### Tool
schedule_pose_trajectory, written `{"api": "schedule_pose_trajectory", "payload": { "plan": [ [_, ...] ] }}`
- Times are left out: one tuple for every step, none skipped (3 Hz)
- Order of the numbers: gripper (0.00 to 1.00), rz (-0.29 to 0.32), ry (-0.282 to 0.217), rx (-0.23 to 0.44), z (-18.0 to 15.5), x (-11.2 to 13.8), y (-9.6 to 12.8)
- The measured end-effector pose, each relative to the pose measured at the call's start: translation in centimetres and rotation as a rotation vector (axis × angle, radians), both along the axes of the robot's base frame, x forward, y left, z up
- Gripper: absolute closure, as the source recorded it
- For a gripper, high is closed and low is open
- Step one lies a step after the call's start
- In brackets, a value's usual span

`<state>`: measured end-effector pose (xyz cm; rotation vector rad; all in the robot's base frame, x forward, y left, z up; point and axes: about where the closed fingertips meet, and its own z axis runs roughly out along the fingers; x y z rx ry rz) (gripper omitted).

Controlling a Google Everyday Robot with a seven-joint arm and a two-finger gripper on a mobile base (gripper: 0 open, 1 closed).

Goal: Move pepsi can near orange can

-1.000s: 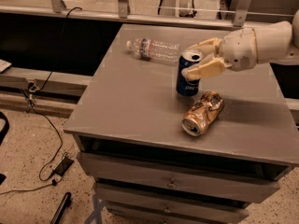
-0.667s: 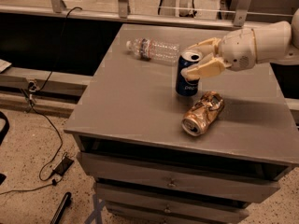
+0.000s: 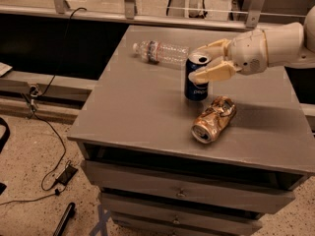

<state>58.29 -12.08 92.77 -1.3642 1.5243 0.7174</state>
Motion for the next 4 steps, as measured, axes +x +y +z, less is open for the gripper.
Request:
{"api": "schedule_pose_trajectory", "payload": {
  "plan": [
    [0.0,0.004,0.001,0.0,0.0,0.0,0.2],
    [0.0,0.004,0.001,0.0,0.0,0.0,0.2],
    [0.0,0.012,0.019,-0.004,0.1,0.1,0.4],
    [0.0,-0.037,0.032,0.038,2.4,1.8,-0.6]
  ]
}}
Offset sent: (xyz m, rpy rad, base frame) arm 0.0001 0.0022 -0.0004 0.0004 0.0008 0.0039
